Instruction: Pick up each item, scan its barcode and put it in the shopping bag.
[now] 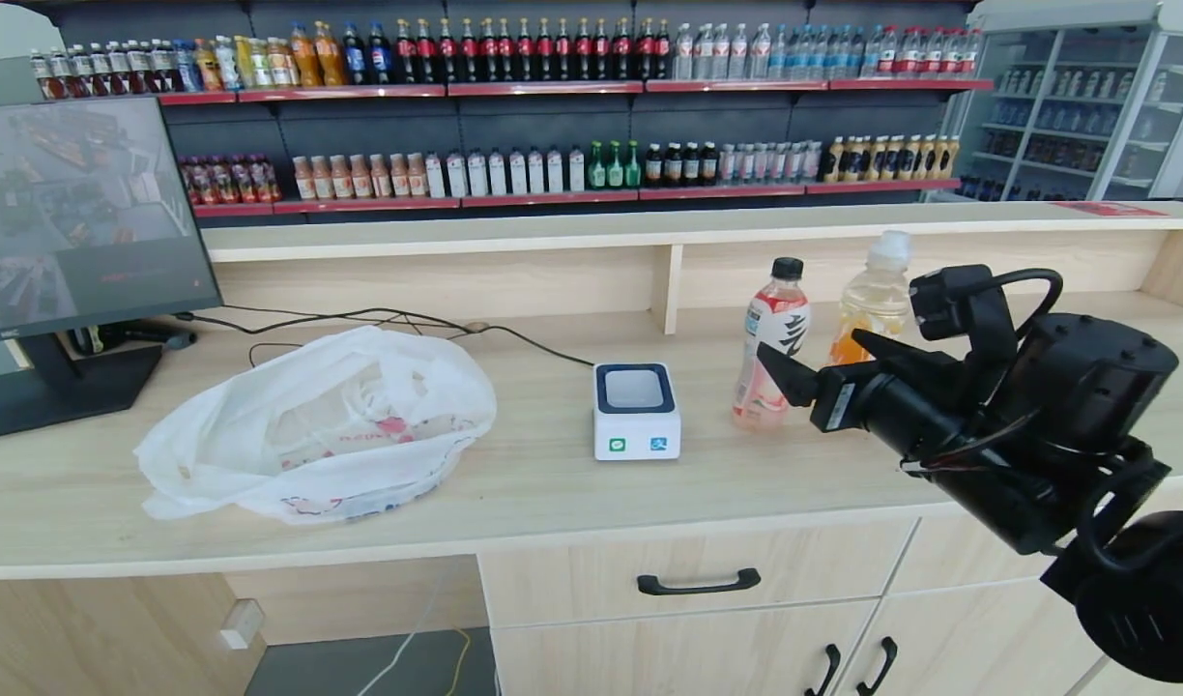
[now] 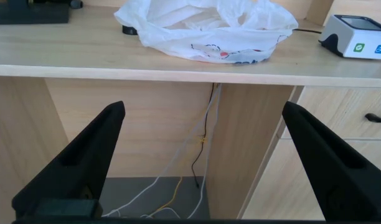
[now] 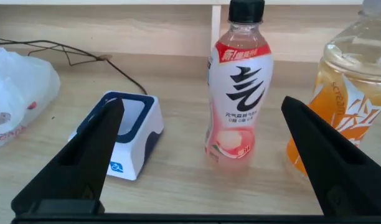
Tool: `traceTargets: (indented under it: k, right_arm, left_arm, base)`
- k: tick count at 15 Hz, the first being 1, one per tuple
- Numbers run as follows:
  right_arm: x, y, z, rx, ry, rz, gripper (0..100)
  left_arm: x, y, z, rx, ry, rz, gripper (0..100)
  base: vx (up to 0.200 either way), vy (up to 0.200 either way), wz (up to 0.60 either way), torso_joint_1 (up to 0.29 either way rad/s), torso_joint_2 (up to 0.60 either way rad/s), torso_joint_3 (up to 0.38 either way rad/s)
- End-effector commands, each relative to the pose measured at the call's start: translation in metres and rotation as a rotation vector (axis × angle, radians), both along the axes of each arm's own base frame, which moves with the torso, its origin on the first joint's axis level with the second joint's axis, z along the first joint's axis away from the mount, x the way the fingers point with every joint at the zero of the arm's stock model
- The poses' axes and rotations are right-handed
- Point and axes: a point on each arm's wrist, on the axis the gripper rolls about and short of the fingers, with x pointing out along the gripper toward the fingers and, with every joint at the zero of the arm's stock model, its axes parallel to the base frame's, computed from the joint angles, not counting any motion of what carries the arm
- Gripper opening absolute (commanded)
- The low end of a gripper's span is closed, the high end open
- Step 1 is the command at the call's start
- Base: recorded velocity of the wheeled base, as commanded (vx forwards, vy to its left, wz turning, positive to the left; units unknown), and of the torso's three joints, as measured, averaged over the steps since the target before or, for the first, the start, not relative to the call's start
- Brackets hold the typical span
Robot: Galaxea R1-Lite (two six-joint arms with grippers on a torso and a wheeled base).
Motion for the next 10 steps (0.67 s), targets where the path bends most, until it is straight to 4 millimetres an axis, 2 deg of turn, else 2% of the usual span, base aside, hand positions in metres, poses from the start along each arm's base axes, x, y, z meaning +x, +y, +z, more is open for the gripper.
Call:
traceTargets:
  k: [1,4,10]
  right_arm:
    - [0.019,-0.012,-0.019,-0.025,0.052,-0.056,100]
    - [0.031,-0.026,-0.026,-0.023,0.043,-0.048,100]
    - [0.038,-0.026,-0.034,0.008,0.049,-0.035,100]
  left_arm:
    - [0.0,0.0,0.0,0.0,0.0,0.0,100]
    - [0.0,0.0,0.0,0.0,0.0,0.0,100]
    - [0.0,0.0,0.0,0.0,0.0,0.0,100]
  base:
    - [0.0,0.0,0.0,0.0,0.0,0.0]
    - [0.0,0.0,0.0,0.0,0.0,0.0]
    - [0.0,0.0,0.0,0.0,0.0,0.0]
